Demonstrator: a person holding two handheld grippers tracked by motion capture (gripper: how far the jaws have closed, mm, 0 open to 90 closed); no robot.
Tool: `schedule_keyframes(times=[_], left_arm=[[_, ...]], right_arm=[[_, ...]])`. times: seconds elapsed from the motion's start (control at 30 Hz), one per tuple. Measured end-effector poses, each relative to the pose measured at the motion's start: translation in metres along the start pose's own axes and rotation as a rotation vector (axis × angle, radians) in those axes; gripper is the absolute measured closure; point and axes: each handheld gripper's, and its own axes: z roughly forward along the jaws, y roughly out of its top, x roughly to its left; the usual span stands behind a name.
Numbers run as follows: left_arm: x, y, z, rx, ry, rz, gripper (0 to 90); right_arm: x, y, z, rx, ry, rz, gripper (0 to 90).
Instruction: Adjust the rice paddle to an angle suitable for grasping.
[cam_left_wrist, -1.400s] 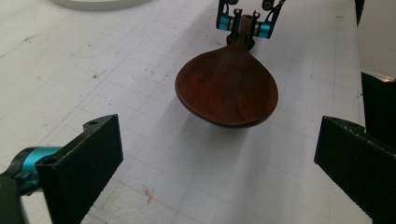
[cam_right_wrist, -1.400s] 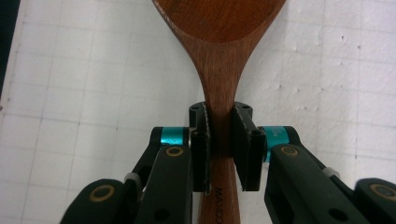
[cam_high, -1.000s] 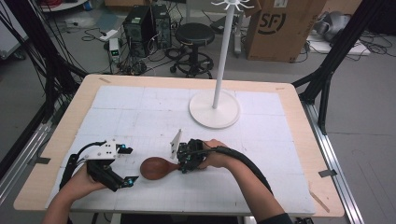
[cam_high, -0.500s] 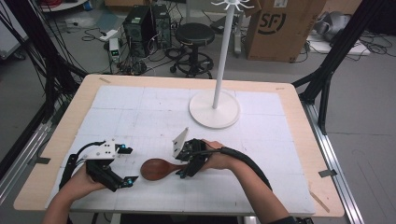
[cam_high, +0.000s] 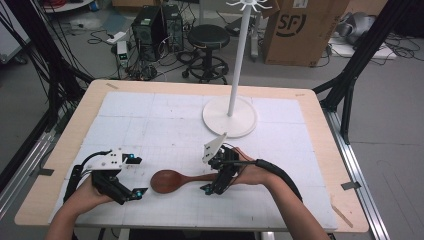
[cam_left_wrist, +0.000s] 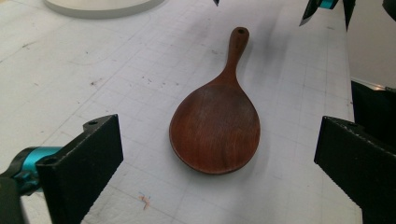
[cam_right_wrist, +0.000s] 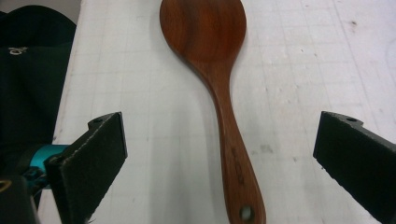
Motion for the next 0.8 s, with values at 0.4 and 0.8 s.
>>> schedule_keyframes(times=[0.4, 0.8], left_arm=[[-0.001, 0.003, -0.002, -0.025, 0.031, -0.003, 1.7], [-0.002, 0.009, -0.002, -0.036, 0.034, 0.009, 1.7]], right_arm=[[0.006, -0.036, -0.044, -0.076, -0.088, 0.059, 0.1], [0.019, -0.079, -0.083, -0.179, -0.181, 0.132, 0.2]])
